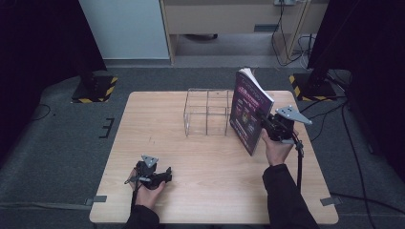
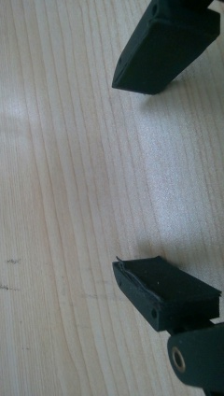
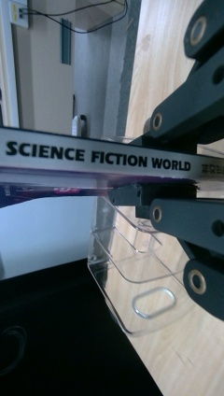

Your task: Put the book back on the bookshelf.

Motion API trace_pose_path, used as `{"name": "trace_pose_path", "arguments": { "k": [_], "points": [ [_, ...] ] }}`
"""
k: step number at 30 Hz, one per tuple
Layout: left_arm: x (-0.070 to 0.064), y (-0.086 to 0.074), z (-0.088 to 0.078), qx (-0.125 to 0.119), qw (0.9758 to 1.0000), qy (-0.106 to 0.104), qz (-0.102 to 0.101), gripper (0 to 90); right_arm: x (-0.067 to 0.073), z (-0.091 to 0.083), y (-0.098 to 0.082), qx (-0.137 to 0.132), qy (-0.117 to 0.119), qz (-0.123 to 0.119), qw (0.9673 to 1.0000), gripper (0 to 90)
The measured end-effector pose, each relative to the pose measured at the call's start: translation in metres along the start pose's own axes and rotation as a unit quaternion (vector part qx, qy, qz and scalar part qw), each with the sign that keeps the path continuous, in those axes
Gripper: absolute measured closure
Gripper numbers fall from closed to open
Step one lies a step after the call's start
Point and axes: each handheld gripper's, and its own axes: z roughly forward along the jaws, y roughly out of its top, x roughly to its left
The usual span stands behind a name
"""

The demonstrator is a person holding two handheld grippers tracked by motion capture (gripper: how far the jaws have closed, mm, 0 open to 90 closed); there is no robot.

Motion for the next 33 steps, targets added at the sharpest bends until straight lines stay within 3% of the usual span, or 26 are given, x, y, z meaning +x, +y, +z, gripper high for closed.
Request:
{"name": "trace_pose_path", "arguments": {
  "k": [17,26,33],
  "points": [
    [0.000,0.000,0.000,0.000,1.0000,-0.001,0.000,9.9,-0.003,0.037,-0.007,-0.020,-0.023,0.008,0.9995,82.8],
    [0.000,0.000,0.000,0.000,1.0000,-0.001,0.000,9.9,-0.003,0.040,-0.011,-0.025,-0.033,0.007,0.9991,82.7],
    [0.000,0.000,0.000,0.000,1.0000,-0.001,0.000,9.9,-0.005,0.035,-0.014,-0.005,-0.022,0.006,0.9997,82.2]
  ]
}}
